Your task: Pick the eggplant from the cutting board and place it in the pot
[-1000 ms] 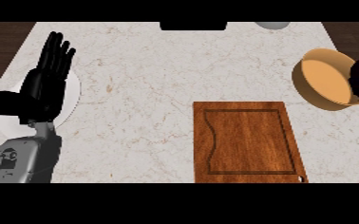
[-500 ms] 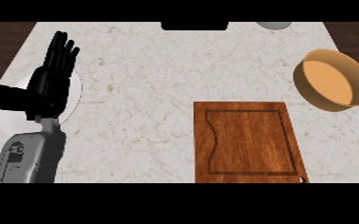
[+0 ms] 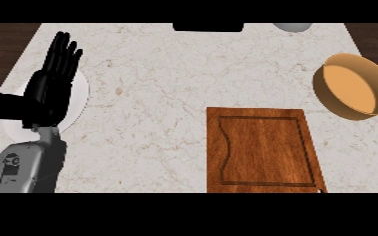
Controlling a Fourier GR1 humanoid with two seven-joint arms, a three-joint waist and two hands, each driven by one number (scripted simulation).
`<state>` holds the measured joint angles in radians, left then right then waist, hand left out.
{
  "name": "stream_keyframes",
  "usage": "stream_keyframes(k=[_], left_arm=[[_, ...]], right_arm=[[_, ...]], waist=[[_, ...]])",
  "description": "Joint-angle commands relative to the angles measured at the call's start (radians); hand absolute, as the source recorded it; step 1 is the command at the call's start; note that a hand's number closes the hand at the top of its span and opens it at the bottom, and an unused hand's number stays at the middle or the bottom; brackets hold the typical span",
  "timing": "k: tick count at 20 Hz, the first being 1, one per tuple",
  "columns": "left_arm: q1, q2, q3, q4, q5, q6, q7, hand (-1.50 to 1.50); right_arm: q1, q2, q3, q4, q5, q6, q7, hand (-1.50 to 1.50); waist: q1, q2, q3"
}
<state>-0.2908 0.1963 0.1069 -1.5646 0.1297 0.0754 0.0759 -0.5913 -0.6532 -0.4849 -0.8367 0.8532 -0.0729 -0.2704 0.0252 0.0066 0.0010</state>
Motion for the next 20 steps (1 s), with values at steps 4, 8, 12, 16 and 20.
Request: stream_keyframes(k=[4,8,12,16,20], left_arm=[[0.041,-0.051,-0.039,-0.009,-0.049,0.039,-0.047,0.0],[0.031,0.008,-0.003,-0.058,0.0,-0.007,0.035,0.0],[0.007,-0.004,0.009,0.02,-0.006,-0.006,-0.017,0.0],[0.025,-0.01,0.018,0.002,-0.001,0.002,-0.026,0.0],[0.007,-0.034,-0.029,0.006,-0.048,0.027,-0.015,0.0]], right_arm=[[-0.051,0.009,-0.027,0.27,-0.065,0.089,-0.082,-1.5],[-0.112,-0.018,-0.014,0.375,-0.075,0.11,-0.228,-1.5],[-0.165,0.002,-0.063,0.372,-0.15,0.101,-0.284,-1.5],[-0.189,-0.009,-0.151,0.385,-0.264,0.183,-0.262,-1.5],[-0.23,-0.071,-0.241,0.433,-0.358,0.248,-0.197,-1.5]], waist=[[0.002,0.002,0.001],[0.007,0.001,0.002],[-0.006,-0.001,0.001],[-0.013,-0.005,0.0],[-0.017,-0.004,0.0]])
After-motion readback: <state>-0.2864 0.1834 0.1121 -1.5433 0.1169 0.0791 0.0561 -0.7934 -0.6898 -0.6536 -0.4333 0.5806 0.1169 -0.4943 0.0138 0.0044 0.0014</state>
